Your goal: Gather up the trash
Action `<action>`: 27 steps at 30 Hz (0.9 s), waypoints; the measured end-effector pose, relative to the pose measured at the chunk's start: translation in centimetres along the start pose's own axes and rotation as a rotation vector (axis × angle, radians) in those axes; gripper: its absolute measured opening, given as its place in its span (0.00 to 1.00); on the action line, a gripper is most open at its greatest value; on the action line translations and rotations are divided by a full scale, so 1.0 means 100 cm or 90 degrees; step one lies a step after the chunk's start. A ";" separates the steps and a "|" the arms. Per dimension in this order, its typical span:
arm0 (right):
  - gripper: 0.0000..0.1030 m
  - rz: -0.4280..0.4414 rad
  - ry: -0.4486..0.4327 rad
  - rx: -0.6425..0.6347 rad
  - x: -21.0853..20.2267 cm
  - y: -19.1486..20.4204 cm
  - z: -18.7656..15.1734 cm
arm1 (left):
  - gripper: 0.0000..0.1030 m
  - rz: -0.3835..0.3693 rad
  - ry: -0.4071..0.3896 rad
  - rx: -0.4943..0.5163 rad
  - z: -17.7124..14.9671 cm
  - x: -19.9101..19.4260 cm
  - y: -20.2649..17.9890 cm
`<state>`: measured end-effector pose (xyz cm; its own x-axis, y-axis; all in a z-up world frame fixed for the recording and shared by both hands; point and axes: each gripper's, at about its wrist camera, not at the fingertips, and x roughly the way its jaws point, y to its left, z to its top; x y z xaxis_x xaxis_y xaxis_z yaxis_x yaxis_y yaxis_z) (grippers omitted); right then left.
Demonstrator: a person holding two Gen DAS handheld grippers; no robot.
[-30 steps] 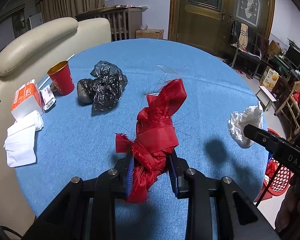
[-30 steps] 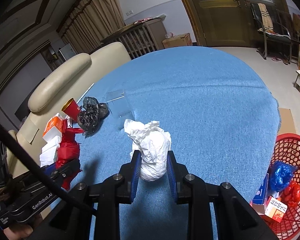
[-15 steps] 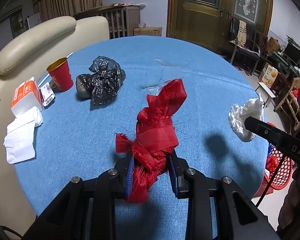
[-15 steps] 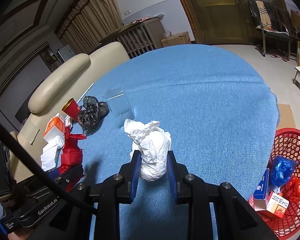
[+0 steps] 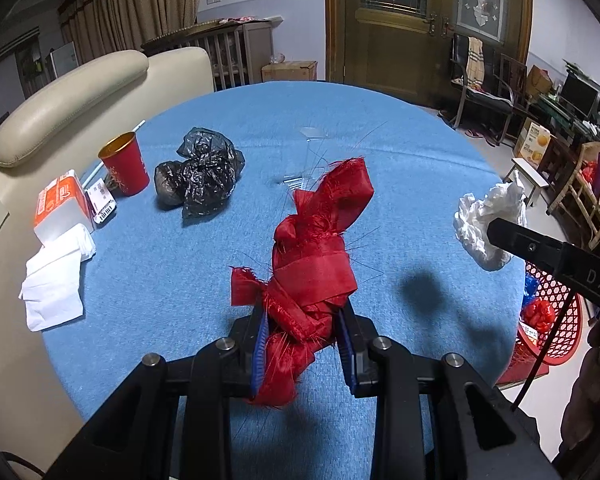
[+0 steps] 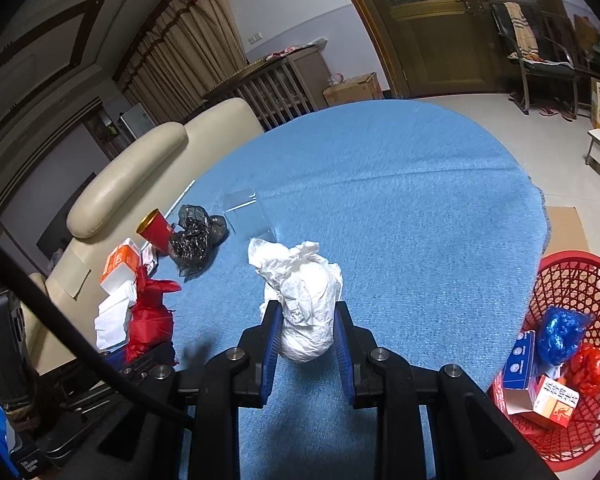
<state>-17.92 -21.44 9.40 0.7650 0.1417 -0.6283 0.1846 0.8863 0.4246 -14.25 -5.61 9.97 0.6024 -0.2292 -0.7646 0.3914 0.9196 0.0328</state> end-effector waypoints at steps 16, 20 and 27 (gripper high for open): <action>0.27 0.002 -0.016 0.009 -0.013 -0.005 -0.009 | 0.31 0.014 -0.029 -0.011 -0.011 -0.017 -0.003; 0.27 0.005 -0.016 0.008 -0.010 -0.003 -0.009 | 0.31 0.016 -0.031 -0.007 -0.010 -0.019 -0.003; 0.27 0.008 -0.029 0.019 -0.014 -0.007 -0.008 | 0.31 0.019 -0.039 -0.001 -0.009 -0.022 -0.008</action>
<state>-19.58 -21.89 9.48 0.7947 0.1315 -0.5926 0.1927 0.8711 0.4517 -16.55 -5.58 11.06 0.6548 -0.2210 -0.7228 0.3724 0.9265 0.0540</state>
